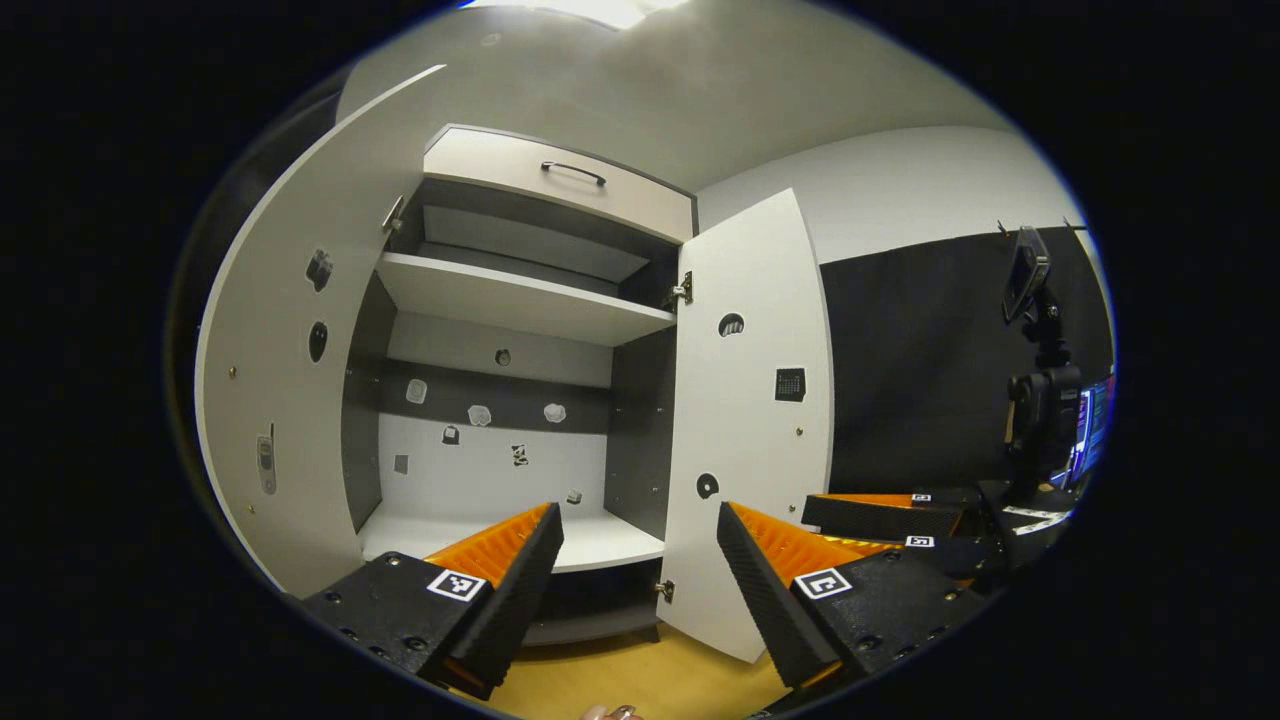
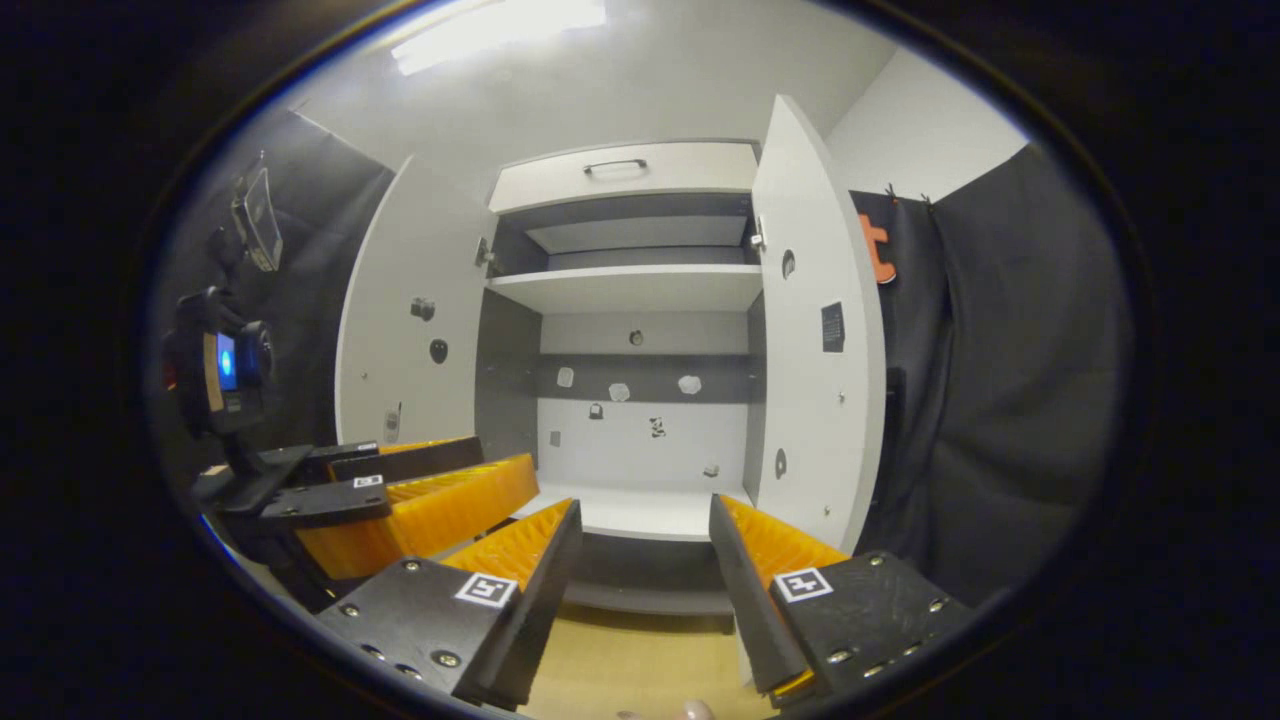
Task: Open the right door of the double-door shoe cabinet with the right hand, and open the left door with the left hand.
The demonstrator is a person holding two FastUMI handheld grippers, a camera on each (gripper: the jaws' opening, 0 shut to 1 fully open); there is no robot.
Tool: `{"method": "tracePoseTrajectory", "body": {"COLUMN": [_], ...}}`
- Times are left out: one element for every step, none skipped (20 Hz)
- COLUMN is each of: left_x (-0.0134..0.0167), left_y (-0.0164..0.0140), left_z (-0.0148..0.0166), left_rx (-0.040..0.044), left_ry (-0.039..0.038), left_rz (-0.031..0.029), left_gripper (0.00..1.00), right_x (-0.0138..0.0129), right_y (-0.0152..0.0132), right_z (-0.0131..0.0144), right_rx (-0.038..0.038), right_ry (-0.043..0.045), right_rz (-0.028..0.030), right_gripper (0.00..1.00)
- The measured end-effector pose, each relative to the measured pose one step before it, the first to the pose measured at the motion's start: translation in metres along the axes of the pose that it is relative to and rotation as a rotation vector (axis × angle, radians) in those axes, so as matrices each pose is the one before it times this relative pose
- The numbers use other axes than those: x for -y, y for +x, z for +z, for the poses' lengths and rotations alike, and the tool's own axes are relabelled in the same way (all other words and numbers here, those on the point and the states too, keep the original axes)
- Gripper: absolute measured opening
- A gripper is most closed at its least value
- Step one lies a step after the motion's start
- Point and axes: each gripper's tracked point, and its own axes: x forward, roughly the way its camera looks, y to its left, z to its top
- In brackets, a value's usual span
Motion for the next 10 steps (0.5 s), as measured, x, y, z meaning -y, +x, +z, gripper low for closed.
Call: {"method": "tracePoseTrajectory", "body": {"left_x": [0.00007,0.00013,0.00012,0.00005,0.00016,0.00064,0.00102,0.00038,-0.00004,0.00078], "left_y": [-0.00042,0.00032,0.00003,0.00091,0.00005,0.00062,-0.00014,0.00080,0.00026,0.00059], "left_z": [0.00021,0.00020,0.00024,0.00017,0.00071,0.00100,0.00039,-0.00136,-0.00122,-0.00140], "left_rx": [0.00052,0.00213,0.00189,0.00203,0.00344,0.00404,0.00172,-0.00255,-0.00395,-0.00341], "left_ry": [-0.00325,-0.00293,-0.00205,-0.00106,-0.00002,-0.00002,-0.00020,-0.00035,-0.00103,-0.00212], "left_rz": [-0.00122,-0.00128,-0.00045,0.00070,0.00071,-0.00058,-0.00227,-0.00140,-0.00072,-0.00125], "left_gripper": [0.96,0.96,0.96,0.96,0.96,0.96,0.96,0.96,0.96,0.96], "right_x": [-0.00037,-0.00086,-0.00049,0.00011,0.00069,0.00177,0.00110,0.00069,-0.00001,0.00048], "right_y": [0.00053,-0.00011,-0.00028,0.00139,-0.00088,-0.00012,0.00082,-0.00044,-0.00039,-0.00004], "right_z": [-0.00021,0.00055,0.00094,0.00068,0.00016,0.00020,0.00026,0.00049,0.00056,-0.00013], "right_rx": [-0.00259,0.00075,0.00224,0.00236,0.00086,0.00080,0.00086,0.00077,0.00017,0.00033], "right_ry": [-0.00257,-0.00142,0.00009,0.00004,-0.00165,-0.00198,-0.00017,0.00211,0.00253,0.00130], "right_rz": [0.00267,0.00407,0.00342,0.00165,-0.00144,-0.00303,-0.00332,-0.00143,0.00005,-0.00033], "right_gripper": [0.78,0.75,0.78,0.78,0.78,0.75,0.78,0.78,0.78,0.78]}}
